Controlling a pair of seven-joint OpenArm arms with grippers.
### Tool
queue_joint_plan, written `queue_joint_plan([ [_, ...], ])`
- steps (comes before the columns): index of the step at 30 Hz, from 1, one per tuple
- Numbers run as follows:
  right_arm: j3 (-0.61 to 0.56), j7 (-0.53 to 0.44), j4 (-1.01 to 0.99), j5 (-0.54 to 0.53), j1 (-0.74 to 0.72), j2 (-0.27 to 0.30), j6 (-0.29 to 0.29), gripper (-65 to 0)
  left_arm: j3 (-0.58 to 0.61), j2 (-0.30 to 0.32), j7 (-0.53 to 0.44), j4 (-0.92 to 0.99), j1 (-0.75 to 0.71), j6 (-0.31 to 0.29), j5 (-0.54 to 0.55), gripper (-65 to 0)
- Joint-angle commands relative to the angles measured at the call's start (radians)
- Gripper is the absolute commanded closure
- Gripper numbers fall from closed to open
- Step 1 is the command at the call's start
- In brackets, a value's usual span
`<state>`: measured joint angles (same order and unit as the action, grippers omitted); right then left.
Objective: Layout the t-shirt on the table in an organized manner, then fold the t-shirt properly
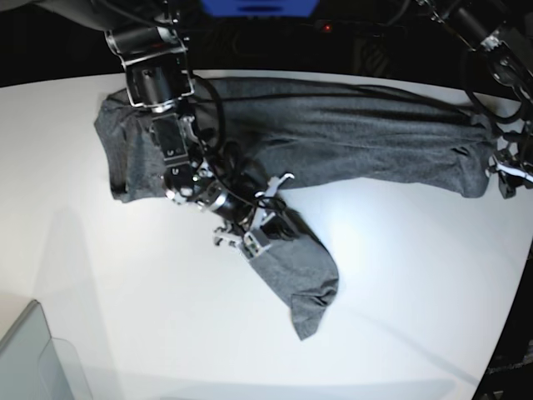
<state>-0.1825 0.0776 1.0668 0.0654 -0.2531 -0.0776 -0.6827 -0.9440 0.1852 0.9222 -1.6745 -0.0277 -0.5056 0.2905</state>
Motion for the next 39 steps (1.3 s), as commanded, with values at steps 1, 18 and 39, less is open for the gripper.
queue_joint_plan([
  [1,-0.004,-0.037,0.060,-0.026,-0.005,-0.021,-0.015,0.0,-0.004,0.020,-0.021,-0.022,0.013,-0.005,0.014,-32.4],
  [18,-0.318,-0.040,0.433,-0.025,0.335,-0.049,-0.015,0.0,-0.004,0.064,-0.021,-0.023,0.013,-0.005,0.014,-32.4],
  [39,-0.437,-0.037,0.444,-0.025,0.427,0.057,-0.015,-27.3,0.133,0.013,-0.021,-0.037,0.090,-0.005,0.017,-36.7],
])
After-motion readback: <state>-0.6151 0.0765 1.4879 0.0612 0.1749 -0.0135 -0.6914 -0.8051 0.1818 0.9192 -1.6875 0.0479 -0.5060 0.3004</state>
